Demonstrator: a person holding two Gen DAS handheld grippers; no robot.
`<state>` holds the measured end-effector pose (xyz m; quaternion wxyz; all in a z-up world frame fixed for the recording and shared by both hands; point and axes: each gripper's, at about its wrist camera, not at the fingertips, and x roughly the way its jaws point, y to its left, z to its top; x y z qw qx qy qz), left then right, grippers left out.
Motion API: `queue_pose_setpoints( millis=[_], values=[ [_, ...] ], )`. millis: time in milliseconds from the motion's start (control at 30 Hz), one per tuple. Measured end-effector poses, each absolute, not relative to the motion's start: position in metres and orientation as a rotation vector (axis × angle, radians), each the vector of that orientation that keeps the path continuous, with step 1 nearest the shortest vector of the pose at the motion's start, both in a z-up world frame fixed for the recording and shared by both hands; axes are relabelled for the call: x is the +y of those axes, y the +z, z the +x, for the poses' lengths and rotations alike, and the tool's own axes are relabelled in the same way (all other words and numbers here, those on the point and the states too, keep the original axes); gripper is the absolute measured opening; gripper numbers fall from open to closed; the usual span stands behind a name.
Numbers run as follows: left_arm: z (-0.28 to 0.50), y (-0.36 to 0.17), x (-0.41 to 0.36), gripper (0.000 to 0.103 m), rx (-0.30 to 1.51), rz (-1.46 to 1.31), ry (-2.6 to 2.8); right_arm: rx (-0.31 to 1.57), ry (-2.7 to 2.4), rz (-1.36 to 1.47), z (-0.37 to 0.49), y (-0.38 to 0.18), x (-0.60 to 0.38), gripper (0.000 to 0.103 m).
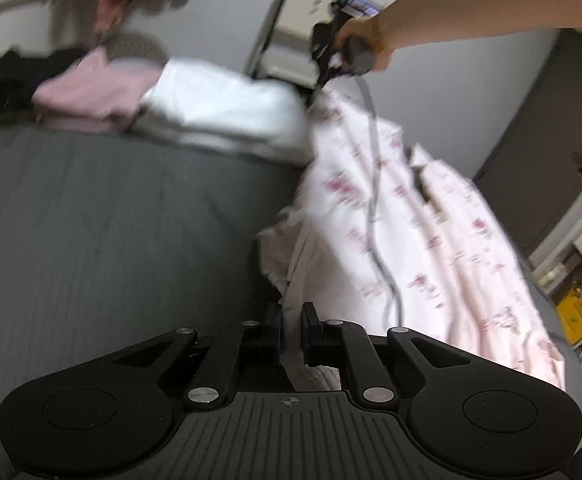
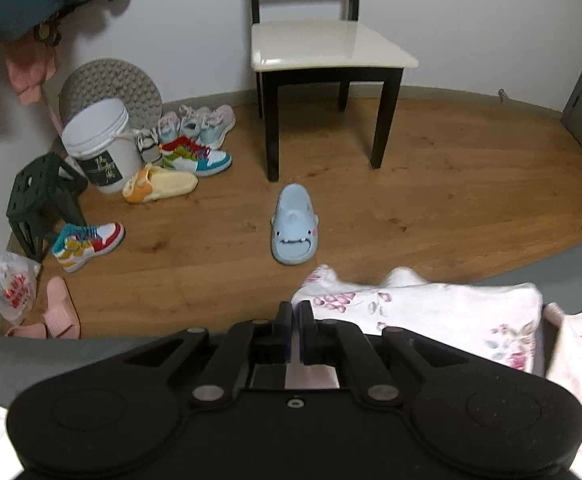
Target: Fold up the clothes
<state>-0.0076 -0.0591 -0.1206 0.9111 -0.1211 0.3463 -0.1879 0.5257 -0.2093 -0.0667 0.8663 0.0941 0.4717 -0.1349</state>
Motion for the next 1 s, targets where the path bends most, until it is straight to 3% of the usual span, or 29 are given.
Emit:
queue_pose_setpoints(
  millis=[367, 567, 1000],
  values=[
    [-0.054, -0.09, -0.102, 0.01, 0.492, -0.156, -0.727, 0.909, -0.394, 0.308, 0.451, -0.016, -0.316, 0.004],
    [-0.062, -0.083, -0.123, 0.01, 0.456, -0.16, -0.857, 0.908, -0.474, 0.333, 0.405, -0.003, -0.382, 0.004],
    [-0.084, -0.092, -0.188, 0.01, 0.474, -0.145, -1.104, 0.924, -0.596, 0.518, 0.321, -0.071, -0.506, 0.004]
  ],
)
